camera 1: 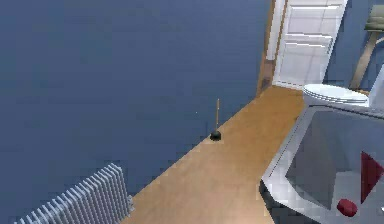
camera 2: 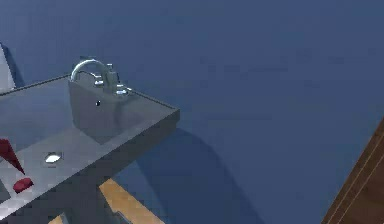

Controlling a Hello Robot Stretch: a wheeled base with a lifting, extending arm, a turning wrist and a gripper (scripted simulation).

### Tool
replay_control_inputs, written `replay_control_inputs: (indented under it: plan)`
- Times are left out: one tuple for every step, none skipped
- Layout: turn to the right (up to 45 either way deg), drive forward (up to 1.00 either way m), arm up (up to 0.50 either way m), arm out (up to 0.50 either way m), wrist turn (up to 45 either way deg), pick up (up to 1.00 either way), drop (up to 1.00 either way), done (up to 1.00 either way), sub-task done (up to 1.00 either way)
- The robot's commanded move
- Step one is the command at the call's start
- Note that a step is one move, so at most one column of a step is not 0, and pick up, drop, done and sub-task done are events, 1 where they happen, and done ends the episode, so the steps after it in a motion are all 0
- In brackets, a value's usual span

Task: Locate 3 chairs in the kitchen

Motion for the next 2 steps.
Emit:
replay_control_inputs:
  plan:
    - [-15.0,0.0,0.0,0.0,0.0,0.0,0.0,0.0,0.0]
    - [0.0,0.55,0.0,0.0,0.0,0.0,0.0,0.0,0.0]
